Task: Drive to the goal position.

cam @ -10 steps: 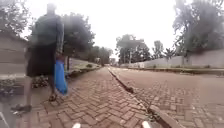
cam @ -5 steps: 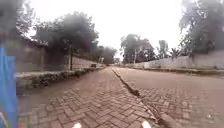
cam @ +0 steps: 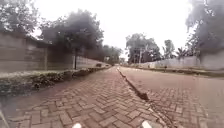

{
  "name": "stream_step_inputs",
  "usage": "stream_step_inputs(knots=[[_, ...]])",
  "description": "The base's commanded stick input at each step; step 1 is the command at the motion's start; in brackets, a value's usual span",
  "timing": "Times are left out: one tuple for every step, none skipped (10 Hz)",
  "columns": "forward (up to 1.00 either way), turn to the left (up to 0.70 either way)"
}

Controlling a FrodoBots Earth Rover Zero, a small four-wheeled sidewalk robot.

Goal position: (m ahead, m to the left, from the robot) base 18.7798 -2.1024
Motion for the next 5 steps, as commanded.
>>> stream_step_inputs(knots=[[0.50,0.50],[0.50,0.50],[0.50,0.50],[0.50,0.46],[0.50,0.38]])
